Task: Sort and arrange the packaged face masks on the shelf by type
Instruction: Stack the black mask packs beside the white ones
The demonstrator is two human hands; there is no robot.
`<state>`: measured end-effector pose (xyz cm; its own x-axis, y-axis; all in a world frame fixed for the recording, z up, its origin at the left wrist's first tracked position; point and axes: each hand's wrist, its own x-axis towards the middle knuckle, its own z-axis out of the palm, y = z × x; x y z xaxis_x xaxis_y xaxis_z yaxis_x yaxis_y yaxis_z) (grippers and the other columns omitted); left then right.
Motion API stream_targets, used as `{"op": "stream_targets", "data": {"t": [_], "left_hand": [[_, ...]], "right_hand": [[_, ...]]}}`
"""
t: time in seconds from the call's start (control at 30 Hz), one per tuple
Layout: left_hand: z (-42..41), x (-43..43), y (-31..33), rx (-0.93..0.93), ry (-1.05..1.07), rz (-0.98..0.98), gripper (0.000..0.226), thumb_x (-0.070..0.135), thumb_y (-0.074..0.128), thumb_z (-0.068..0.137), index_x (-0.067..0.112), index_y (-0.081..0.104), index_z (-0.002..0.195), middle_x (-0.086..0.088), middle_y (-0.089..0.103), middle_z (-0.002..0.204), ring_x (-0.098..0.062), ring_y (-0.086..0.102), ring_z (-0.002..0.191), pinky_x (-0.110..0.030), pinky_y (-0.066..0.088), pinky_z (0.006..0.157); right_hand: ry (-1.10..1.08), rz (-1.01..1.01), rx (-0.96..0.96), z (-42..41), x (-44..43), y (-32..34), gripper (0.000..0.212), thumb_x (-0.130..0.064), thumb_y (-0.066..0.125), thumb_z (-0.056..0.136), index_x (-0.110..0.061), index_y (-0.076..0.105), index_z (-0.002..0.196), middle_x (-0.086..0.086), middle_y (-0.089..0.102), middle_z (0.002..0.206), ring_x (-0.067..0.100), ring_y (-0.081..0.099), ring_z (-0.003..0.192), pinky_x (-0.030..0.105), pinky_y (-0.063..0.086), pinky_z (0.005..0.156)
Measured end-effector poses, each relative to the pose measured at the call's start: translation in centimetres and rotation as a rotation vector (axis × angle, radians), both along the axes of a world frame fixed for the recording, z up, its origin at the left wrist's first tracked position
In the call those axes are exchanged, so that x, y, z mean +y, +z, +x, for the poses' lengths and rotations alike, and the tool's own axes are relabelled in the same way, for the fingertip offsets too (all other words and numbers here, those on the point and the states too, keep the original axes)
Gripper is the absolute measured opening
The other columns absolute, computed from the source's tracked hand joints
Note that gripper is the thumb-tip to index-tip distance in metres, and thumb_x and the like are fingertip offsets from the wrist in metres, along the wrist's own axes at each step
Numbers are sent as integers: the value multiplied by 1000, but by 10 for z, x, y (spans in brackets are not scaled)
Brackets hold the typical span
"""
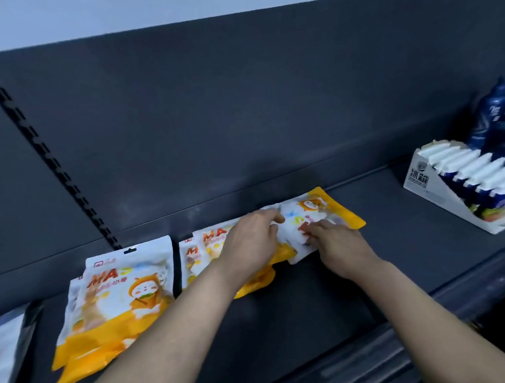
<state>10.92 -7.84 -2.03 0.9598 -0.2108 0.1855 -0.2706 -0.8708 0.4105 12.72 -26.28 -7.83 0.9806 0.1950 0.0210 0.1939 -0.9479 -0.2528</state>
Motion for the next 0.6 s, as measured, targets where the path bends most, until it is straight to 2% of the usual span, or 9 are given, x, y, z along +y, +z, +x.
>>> {"op": "stream_targets", "data": {"t": [0.07,0.1,0.2,0.27,0.33,0.43,0.5,0.6], "left_hand": [[9,-12,1,12,-3,-9,31,15,45,94,23,63,118,4,64,123,-17,56,114,-29,45,90],[13,-18,2,11,-10,-12,31,15,45,93,23,63,117,4,65,121,-17,57,113,-30,46,91],[22,-41,-1,20,-33,-1,31,14,44,94,21,63,118,2,65,122,-18,57,113,-32,46,92],[27,-54,-4,59,-36,9,32,15,42,95,22,61,120,1,63,125,-20,56,115,-34,47,93],[31,-65,-6,88,-32,20,32,16,40,96,24,60,121,1,62,126,-20,55,115,-35,48,92],[36,-73,-5,82,-13,-4,32,18,40,97,25,59,122,1,61,125,-19,55,114,-32,47,87],[36,-74,-6,67,-14,-23,31,17,41,97,25,59,121,2,62,124,-18,56,113,-30,47,84],[31,-68,-7,32,-18,-70,31,14,43,96,23,62,119,2,64,122,-18,57,113,-32,47,89]], "right_hand": [[-94,-49,-54,6,-19,7,28,-35,34,98,-23,55,113,-1,58,119,24,55,107,37,42,87],[-148,-62,-86,8,-27,11,26,-35,35,98,-21,56,106,0,61,113,26,57,102,37,40,87],[-210,43,-158,6,-41,17,27,-40,40,95,-20,55,105,3,62,112,27,57,101,39,35,97],[-151,50,-69,-4,-39,17,49,-60,48,84,-27,51,120,-1,53,126,23,49,117,42,35,100],[-76,-12,80,-16,-43,14,78,-74,56,68,-37,39,134,-3,38,142,21,30,135,46,27,107],[24,-18,249,-21,-62,14,105,-69,70,58,-45,16,145,-9,7,159,21,-3,147,49,11,114],[51,-62,240,-19,-71,12,99,-64,69,66,-48,13,145,-12,2,159,20,-4,147,48,14,112],[23,-85,80,-20,-66,4,64,-55,51,87,-49,21,143,-12,16,157,19,10,146,45,23,107]]}}
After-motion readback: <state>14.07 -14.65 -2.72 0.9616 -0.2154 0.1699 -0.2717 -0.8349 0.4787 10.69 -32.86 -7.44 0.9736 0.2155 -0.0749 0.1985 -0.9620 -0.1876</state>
